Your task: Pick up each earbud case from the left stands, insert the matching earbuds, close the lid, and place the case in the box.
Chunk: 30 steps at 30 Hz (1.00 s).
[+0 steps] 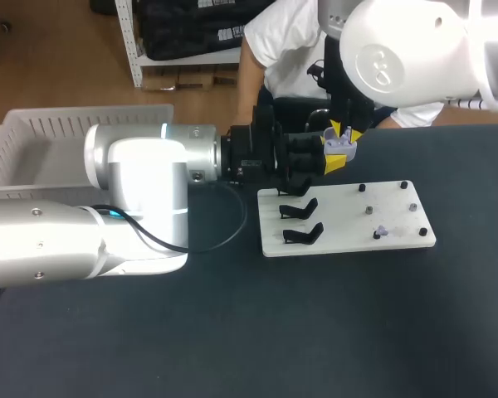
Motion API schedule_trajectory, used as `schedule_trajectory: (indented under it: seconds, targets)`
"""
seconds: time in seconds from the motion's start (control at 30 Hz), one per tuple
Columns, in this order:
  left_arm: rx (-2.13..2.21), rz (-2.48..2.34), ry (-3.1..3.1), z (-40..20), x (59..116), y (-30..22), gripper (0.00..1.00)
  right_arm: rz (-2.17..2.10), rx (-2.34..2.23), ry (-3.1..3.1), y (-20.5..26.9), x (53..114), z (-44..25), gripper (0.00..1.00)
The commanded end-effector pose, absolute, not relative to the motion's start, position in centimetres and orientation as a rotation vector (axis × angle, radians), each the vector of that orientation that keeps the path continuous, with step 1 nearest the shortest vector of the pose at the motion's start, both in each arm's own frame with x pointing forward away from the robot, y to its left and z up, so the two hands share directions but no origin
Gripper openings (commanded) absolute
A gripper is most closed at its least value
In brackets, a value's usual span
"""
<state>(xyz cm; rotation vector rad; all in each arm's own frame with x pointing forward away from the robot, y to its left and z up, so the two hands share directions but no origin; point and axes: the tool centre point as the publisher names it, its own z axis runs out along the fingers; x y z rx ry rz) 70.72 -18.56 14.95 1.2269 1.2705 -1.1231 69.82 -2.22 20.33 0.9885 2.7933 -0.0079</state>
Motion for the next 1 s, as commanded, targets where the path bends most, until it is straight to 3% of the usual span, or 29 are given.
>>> schedule_trajectory:
  seconds: [0.03, 1.0]
  targets:
    - [1.219, -1.118, 1.265, 14.81, 70.55, -18.6, 0.0, -0.014, 0.992, 2.794, -2.05, 69.95, 20.27, 0.0]
    - [1.219, -1.118, 1.265, 14.81, 70.55, -18.6, 0.0, -0.019, 0.978, 2.822, -1.83, 70.28, 19.42, 0.0]
